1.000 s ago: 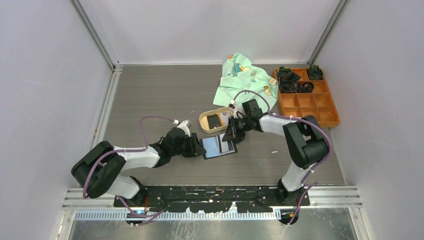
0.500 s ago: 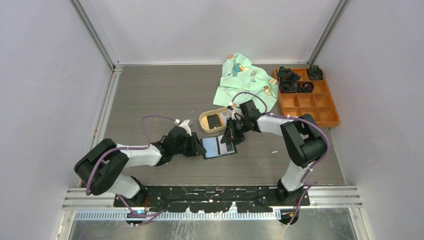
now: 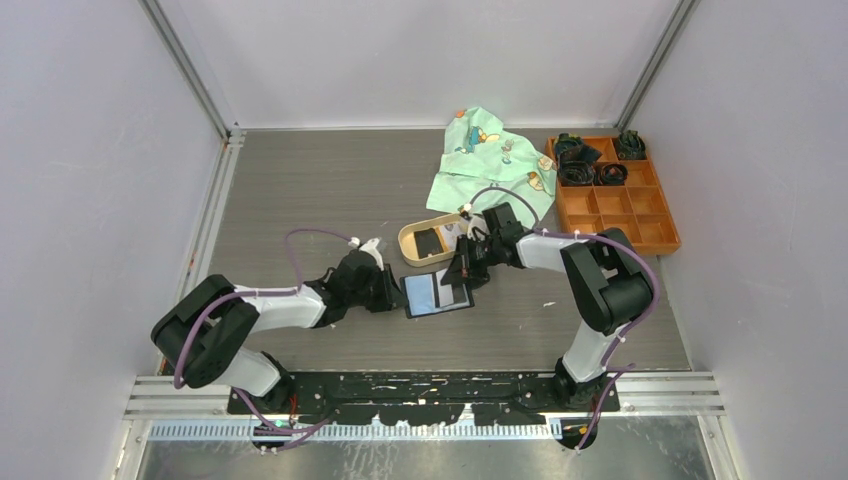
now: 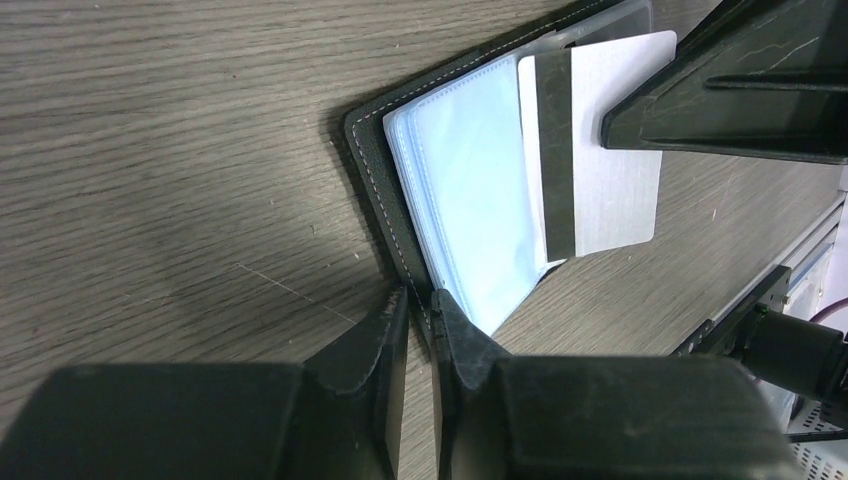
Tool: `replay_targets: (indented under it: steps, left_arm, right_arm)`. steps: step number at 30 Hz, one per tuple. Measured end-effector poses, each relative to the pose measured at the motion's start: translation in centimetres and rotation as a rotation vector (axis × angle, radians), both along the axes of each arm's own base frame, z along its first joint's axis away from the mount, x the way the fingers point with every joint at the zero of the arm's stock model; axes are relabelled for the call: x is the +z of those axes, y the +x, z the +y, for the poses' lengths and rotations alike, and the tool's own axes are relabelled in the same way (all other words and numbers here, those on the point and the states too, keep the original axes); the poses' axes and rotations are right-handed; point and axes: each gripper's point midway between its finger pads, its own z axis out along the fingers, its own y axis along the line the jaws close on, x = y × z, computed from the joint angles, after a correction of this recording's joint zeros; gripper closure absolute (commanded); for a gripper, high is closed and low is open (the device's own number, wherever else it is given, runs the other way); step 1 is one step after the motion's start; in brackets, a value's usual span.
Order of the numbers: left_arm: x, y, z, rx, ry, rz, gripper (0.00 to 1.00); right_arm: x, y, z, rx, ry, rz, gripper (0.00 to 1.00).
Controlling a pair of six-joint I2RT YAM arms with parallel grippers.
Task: Put the credit cards into the card holder
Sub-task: Insert the credit card into the card holder.
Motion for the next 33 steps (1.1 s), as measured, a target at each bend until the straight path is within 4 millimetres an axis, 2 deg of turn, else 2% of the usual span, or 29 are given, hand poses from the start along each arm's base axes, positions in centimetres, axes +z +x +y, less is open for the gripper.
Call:
replay_targets:
  steps: [14,22,33]
  left_arm:
    - [-0.09,0.05,-0.03,0.001,0.008,0.008,0.88]
    - [-0.18,0.15,-0.21,-0.002,0.007,0.012,0.89]
    - [-0.18,0.19,-0.27,-0.002,0.011,0.016,0.89]
  right_arm:
    - [-0.01,0.54,-0.02,-0.038,0.031,-0.007,0.99]
    - [0.37,0.12,0.51,-0.051,0.09,0.017,0.99]
    - [-0.17,-0.45,0.1,-0.036,0.066,0.036,0.99]
